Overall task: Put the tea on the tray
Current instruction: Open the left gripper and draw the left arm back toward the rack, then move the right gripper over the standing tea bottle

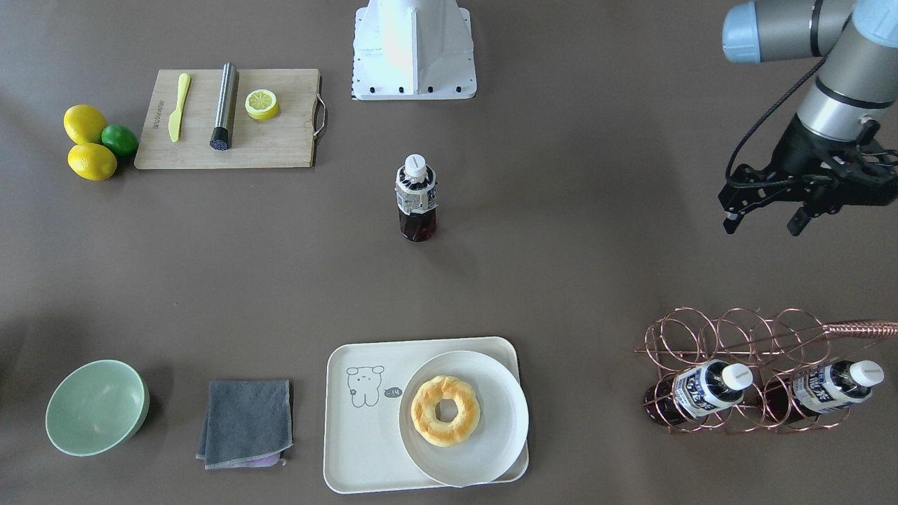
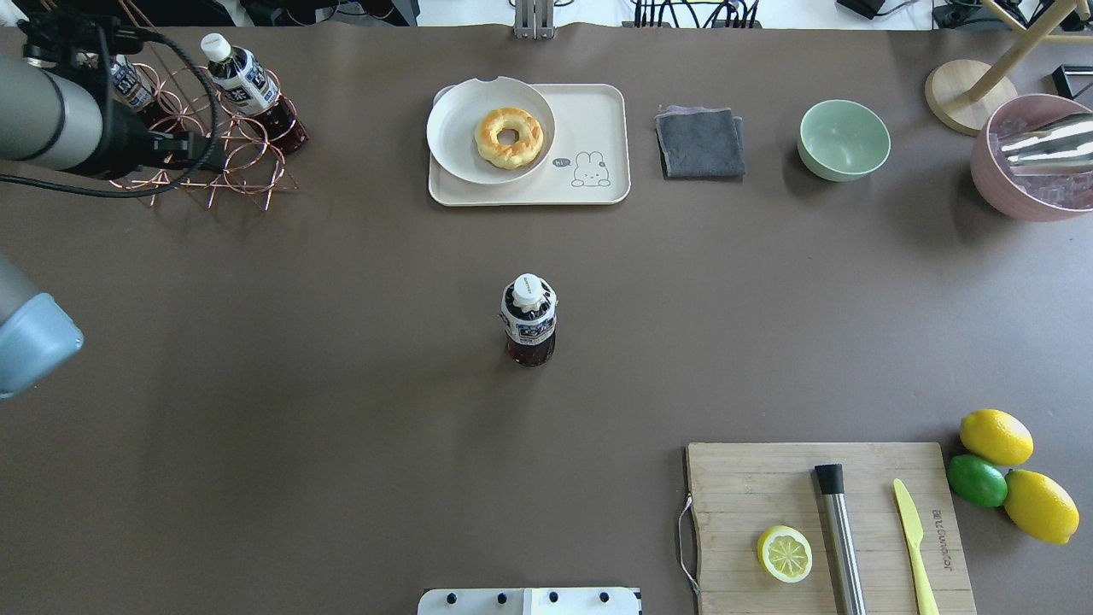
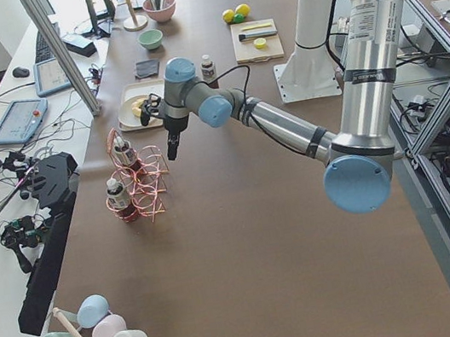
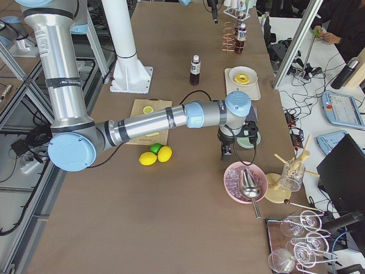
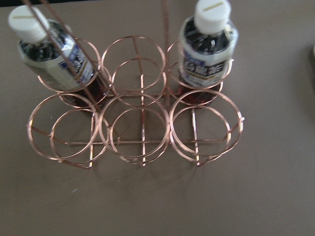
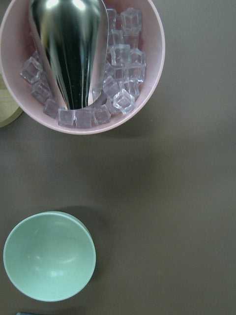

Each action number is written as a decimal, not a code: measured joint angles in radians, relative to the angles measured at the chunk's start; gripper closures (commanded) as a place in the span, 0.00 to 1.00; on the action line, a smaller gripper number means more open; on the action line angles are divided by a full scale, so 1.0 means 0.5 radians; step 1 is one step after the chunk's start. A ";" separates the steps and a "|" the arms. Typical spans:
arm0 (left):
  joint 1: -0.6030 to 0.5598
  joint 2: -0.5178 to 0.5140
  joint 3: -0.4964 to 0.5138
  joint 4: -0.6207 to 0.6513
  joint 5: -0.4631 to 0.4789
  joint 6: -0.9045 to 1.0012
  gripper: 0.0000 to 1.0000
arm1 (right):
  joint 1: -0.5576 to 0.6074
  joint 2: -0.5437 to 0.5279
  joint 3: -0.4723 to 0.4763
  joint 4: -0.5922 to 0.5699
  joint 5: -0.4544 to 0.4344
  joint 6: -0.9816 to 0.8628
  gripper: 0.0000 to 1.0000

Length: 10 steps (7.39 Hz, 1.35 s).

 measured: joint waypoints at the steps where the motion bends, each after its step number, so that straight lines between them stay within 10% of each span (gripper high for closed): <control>1: -0.180 0.066 0.050 0.049 -0.146 0.221 0.03 | -0.081 0.039 0.041 0.000 0.000 0.135 0.00; 4: -0.667 0.154 0.232 0.289 -0.482 0.748 0.03 | -0.445 0.234 0.274 0.092 -0.052 0.847 0.00; 10: -0.996 0.290 0.456 0.376 -0.615 1.141 0.03 | -1.520 1.069 0.400 -0.153 -0.791 1.970 0.00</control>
